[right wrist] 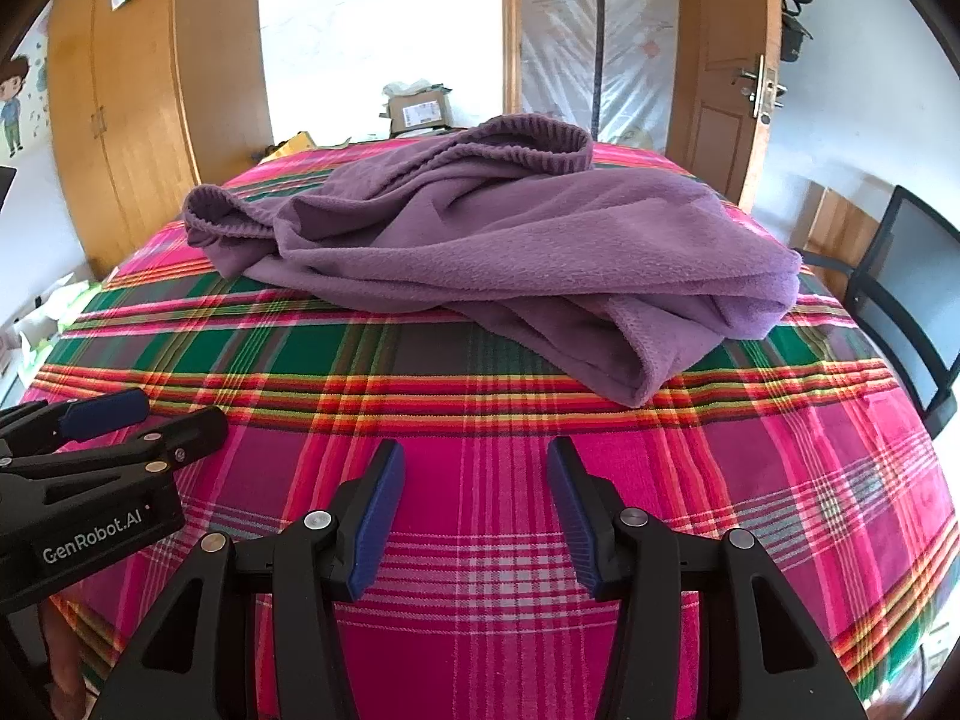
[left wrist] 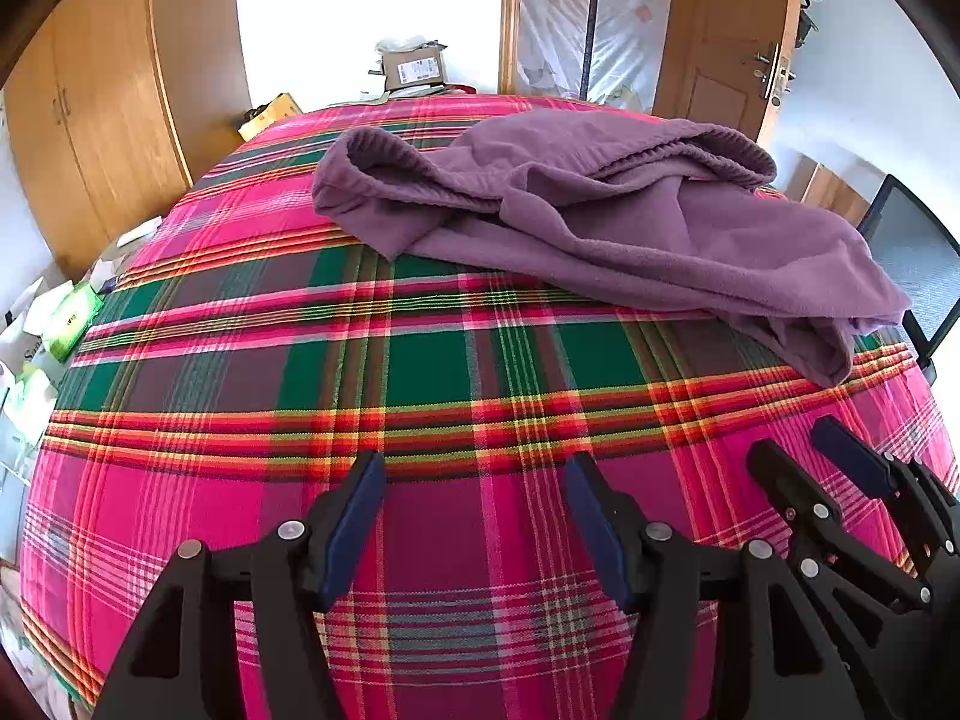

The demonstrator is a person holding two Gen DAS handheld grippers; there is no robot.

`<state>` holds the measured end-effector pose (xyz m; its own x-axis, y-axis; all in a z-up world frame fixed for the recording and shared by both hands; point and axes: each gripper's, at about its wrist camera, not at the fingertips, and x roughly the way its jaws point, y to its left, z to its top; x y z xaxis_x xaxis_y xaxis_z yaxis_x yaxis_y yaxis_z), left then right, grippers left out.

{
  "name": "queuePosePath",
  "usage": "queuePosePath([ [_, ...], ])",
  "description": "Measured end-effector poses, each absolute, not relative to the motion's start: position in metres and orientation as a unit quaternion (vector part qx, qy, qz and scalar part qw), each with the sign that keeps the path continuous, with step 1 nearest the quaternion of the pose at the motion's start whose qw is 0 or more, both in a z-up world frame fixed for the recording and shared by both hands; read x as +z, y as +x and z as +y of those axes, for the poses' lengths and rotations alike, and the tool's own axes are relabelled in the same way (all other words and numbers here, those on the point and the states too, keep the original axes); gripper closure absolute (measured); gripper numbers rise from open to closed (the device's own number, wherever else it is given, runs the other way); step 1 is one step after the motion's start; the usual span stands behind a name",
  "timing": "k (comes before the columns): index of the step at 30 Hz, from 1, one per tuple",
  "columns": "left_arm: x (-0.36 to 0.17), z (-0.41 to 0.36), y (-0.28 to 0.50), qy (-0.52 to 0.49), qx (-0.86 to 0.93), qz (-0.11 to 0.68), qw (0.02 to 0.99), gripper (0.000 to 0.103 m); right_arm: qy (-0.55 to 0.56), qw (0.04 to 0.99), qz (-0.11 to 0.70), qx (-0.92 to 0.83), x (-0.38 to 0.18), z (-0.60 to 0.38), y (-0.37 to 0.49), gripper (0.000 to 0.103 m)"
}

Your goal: Fold clothes

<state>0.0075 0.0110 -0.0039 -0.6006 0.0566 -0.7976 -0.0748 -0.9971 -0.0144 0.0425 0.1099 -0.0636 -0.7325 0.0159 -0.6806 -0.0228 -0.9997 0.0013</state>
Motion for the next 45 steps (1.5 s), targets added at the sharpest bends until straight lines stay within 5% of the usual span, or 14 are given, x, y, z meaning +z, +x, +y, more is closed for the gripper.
queuePosePath([
  [22,0.005,-0.006,-0.010,-0.467,0.878,-0.004,0.104,0.047,-0.371,-0.023,-0.018,0.928,-0.064,0.111,0.037,0.051],
  [37,0.021,-0.055,-0.059,-0.438,0.898,-0.001,0.040,0.047,-0.374,-0.034,-0.016,0.927,-0.063,0.114,0.038,0.051],
  [45,0.035,-0.065,-0.082,-0.413,0.909,0.029,0.042,0.047,-0.384,-0.129,0.019,0.914,-0.051,0.119,0.029,0.051],
])
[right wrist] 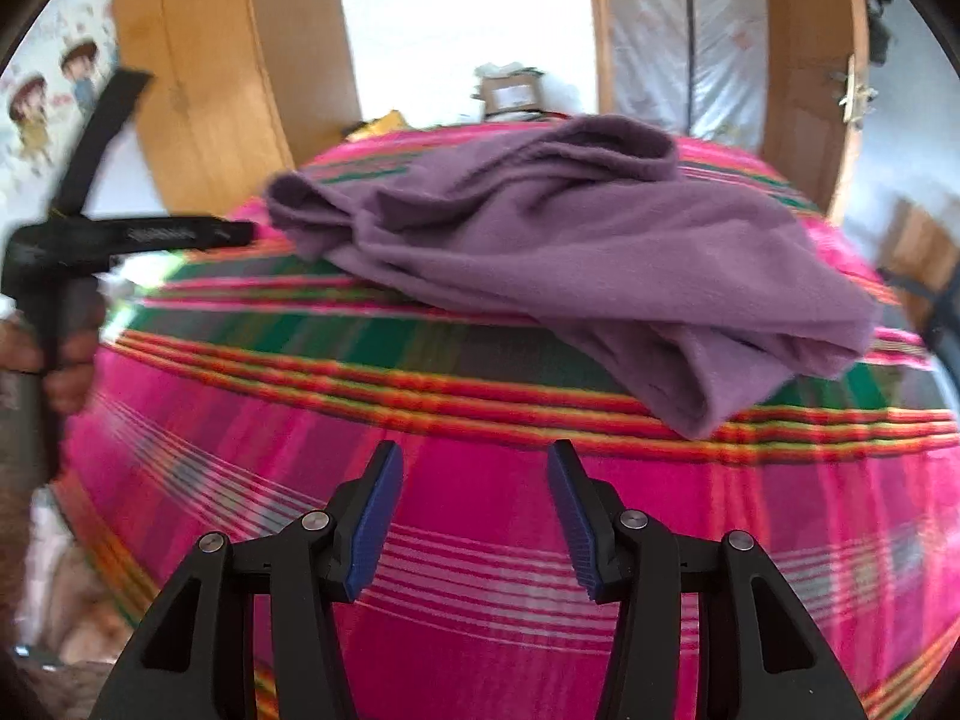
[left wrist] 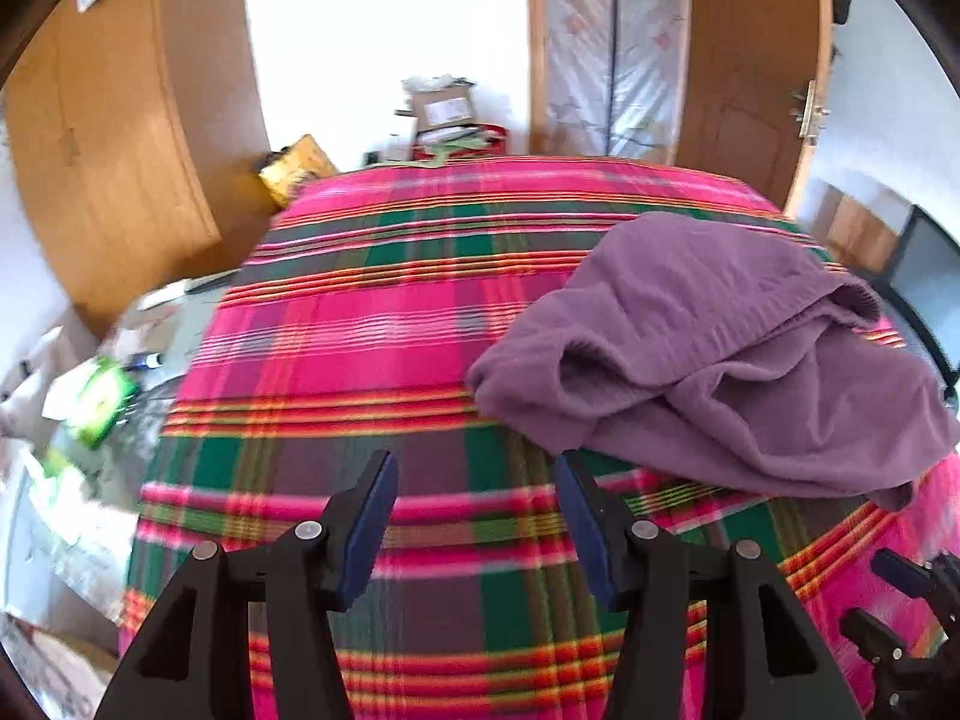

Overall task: Fold clothes
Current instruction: 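Move both grippers toward the ribbed waistband of the purple garment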

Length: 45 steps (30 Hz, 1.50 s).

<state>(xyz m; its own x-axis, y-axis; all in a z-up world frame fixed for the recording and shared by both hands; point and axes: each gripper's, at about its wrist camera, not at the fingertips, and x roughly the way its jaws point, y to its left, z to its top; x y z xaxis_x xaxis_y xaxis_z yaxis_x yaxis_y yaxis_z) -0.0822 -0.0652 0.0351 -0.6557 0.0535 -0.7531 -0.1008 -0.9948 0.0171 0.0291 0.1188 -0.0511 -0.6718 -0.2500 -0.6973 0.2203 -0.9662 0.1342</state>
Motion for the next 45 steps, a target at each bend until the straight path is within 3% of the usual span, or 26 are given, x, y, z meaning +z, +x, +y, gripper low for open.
queuePosePath([
  [9,0.038,-0.052,-0.097,-0.394,0.911,0.088,0.085,0.047,0.381,0.188,-0.049,-0.904,-0.035,0.106,-0.021,0.051],
  [18,0.037,-0.050,-0.094,-0.382,0.909,0.127,0.109,0.047,0.362,0.205,0.046,-0.908,-0.027,0.068,-0.051,0.051],
  [28,0.030,-0.033,-0.095,-0.372,0.899,0.193,0.129,0.047,0.318,0.183,0.073,-0.928,-0.016,0.068,-0.042,0.051],
  [35,0.025,-0.030,-0.111,-0.389,0.893,0.181,0.134,0.047,0.340,0.182,0.112,-0.916,-0.027,0.057,-0.061,0.051],
  [45,0.026,-0.035,-0.106,-0.383,0.889,0.194,0.159,0.048,0.362,0.208,0.085,-0.905,-0.036,0.056,-0.069,0.051],
])
